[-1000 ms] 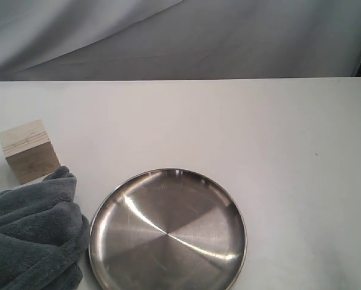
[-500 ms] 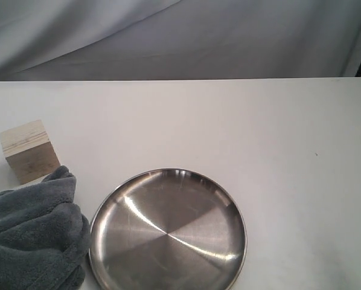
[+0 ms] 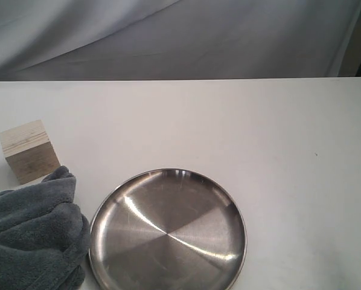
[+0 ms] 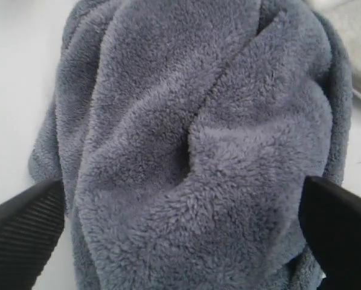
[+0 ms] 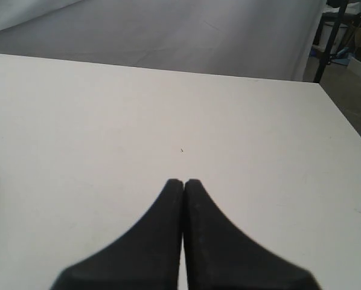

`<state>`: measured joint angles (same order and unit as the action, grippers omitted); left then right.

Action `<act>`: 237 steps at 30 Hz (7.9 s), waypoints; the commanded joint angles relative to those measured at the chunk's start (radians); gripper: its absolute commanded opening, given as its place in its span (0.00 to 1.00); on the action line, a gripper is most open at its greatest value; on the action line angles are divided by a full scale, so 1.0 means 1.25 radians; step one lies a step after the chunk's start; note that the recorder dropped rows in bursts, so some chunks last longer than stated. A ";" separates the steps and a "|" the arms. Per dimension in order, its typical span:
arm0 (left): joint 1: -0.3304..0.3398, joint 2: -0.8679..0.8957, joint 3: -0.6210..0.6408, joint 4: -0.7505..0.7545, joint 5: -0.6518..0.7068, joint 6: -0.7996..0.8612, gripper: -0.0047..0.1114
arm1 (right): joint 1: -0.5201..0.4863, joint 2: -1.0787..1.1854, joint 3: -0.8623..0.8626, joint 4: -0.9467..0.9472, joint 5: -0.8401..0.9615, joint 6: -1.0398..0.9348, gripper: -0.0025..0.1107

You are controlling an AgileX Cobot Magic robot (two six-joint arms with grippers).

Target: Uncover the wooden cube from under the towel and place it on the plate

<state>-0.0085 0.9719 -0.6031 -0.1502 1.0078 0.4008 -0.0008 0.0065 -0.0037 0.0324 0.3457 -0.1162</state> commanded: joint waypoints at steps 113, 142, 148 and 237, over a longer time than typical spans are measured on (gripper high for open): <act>-0.001 0.583 -0.485 0.020 -0.334 -0.478 0.94 | -0.006 -0.005 0.003 0.004 -0.002 -0.003 0.02; -0.001 0.738 -0.592 0.050 -0.143 -0.699 0.94 | -0.006 -0.005 0.003 0.004 -0.002 -0.003 0.02; -0.001 0.780 -0.592 0.050 -0.157 -0.697 0.94 | -0.006 -0.005 0.003 0.004 -0.002 -0.003 0.02; -0.504 0.739 -0.405 -0.236 -0.225 0.248 0.94 | -0.006 -0.005 0.003 0.004 -0.002 -0.003 0.02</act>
<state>-0.6336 1.8978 -1.1066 -0.4524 0.7078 0.7083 -0.0008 0.0065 -0.0037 0.0324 0.3457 -0.1162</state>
